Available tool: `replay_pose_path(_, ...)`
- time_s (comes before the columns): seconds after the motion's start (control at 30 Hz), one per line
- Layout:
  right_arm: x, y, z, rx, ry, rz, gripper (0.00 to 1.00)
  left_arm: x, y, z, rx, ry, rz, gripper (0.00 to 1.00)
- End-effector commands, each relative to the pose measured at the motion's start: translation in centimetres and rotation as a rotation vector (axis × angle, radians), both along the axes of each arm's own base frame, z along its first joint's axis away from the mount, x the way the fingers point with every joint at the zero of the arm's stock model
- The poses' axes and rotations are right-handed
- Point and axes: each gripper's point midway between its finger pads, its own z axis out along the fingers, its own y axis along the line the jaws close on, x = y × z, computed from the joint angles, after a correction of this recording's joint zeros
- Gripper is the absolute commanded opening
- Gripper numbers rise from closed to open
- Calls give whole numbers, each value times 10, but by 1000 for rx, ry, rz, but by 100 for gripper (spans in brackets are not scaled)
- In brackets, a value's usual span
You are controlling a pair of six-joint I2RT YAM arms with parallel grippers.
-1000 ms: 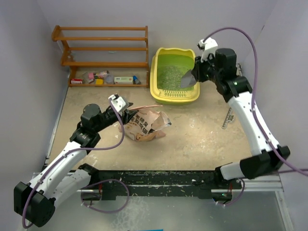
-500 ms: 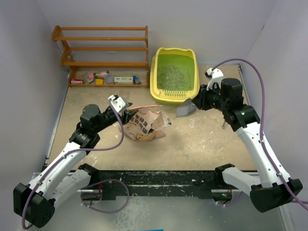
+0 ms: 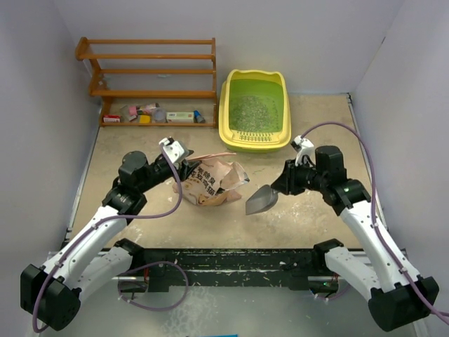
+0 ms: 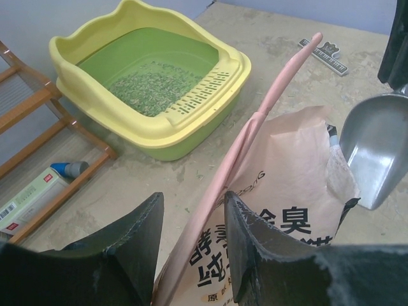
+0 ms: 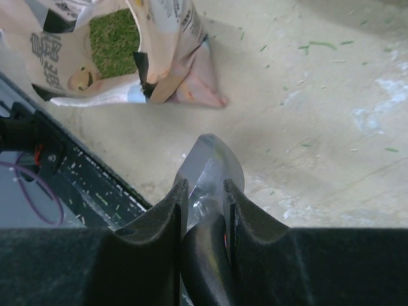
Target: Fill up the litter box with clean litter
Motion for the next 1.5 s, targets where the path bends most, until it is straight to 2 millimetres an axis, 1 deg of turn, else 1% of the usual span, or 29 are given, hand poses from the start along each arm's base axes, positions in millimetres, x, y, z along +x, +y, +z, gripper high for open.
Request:
replay_pose_path(0.0, -9, 22, 0, 138, 16, 70, 0, 3, -3, 27, -23, -63, -8, 46)
replay_pose_path(0.07, -13, 27, -9, 182, 29, 75, 0, 3, -2, 27, -22, -62, -9, 46)
replay_pose_path(0.2, -20, 38, -20, 288, 11, 83, 1, 2, -3, 26, -23, -60, -12, 46)
replay_pose_path(0.23, -23, 38, -29, 302, 24, 82, 2, 3, -3, 26, -22, -59, -11, 46)
replay_pose_path(0.3, -26, 41, -38, 327, 40, 83, 4, 3, -3, 25, -22, -57, -13, 46)
replay_pose_path(0.47, -31, 39, -69, 314, 119, 58, 5, 3, -4, 23, -20, -50, -20, 46)
replay_pose_path(0.57, -32, 35, -78, 293, 135, 38, 5, 3, -4, 23, -19, -49, -19, 46)
replay_pose_path(0.6, -32, 33, -81, 282, 141, 24, 7, 3, -5, 23, -19, -49, -20, 46)
replay_pose_path(0.67, -31, 29, -88, 249, 155, -3, 17, 3, -5, 22, -19, -46, -23, 46)
replay_pose_path(0.73, -31, 25, -93, 227, 172, -24, 22, 3, -6, 22, -18, -43, -25, 46)
replay_pose_path(0.83, -31, 21, -100, 205, 191, -53, 34, 4, -6, 21, -18, -40, -26, 46)
replay_pose_path(1.0, -32, 9, -113, 140, 230, -119, 42, 3, -7, 21, -19, -40, -31, 46)
replay_pose_path(1.03, -32, 9, -115, 139, 238, -127, 46, 3, -7, 22, -18, -41, -32, 46)
replay_pose_path(1.2, -29, 4, -114, 130, 234, -169, 51, 2, -7, 23, -21, -42, -35, 46)
replay_pose_path(1.27, -28, -1, -112, 110, 226, -194, 56, 2, -7, 23, -21, -43, -35, 46)
replay_pose_path(1.37, -25, -4, -102, 106, 205, -219, 58, 2, -6, 25, -22, -46, -34, 46)
replay_pose_path(1.47, -21, -4, -84, 119, 168, -222, 59, 2, -5, 25, -18, -48, -25, 46)
